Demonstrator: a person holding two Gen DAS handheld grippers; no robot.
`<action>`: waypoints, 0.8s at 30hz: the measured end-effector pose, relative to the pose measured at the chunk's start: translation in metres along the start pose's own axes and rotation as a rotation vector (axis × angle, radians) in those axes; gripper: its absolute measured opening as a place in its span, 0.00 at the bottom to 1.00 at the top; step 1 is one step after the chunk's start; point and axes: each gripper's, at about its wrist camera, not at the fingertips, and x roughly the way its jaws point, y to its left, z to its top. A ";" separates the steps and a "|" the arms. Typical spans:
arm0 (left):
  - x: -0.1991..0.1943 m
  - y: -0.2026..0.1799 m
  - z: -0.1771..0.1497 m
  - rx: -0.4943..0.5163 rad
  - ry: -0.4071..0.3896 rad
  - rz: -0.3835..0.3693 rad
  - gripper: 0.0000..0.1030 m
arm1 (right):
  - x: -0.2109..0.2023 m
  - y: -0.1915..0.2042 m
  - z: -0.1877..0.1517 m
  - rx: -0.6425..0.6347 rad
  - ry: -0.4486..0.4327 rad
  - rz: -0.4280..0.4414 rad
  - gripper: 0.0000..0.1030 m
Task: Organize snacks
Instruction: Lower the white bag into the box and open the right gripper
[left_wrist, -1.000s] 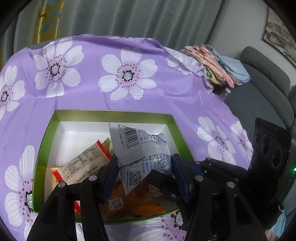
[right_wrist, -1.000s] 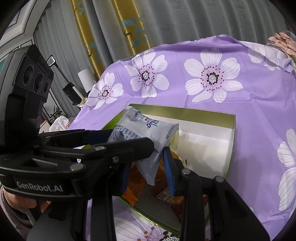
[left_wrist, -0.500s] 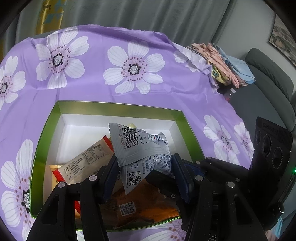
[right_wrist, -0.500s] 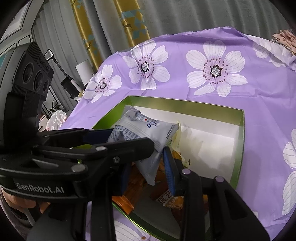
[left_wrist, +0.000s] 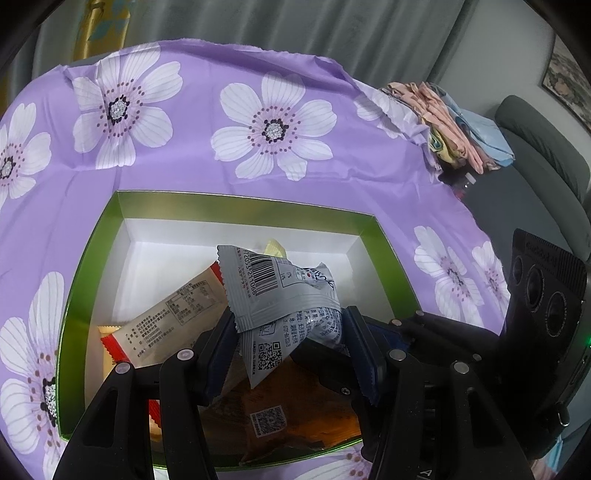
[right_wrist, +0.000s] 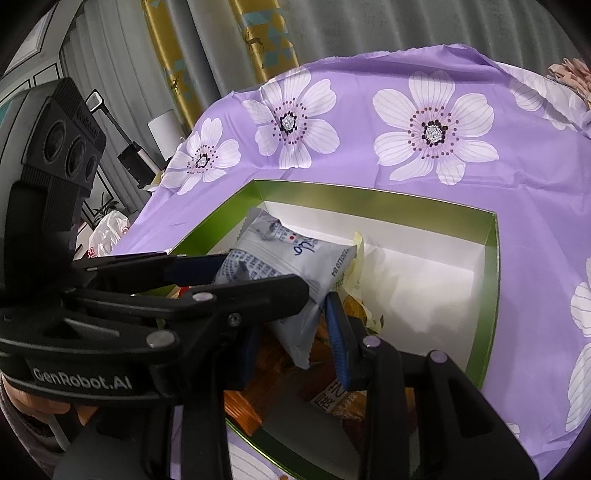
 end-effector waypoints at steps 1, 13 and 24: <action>0.001 0.001 0.000 -0.001 0.000 0.000 0.54 | 0.000 0.000 0.000 0.000 0.002 0.000 0.34; 0.004 0.006 0.000 -0.003 0.006 0.000 0.54 | 0.005 0.001 0.001 -0.003 0.016 -0.002 0.34; 0.005 0.008 -0.001 -0.004 0.007 -0.001 0.54 | 0.007 0.002 0.000 -0.003 0.020 -0.003 0.34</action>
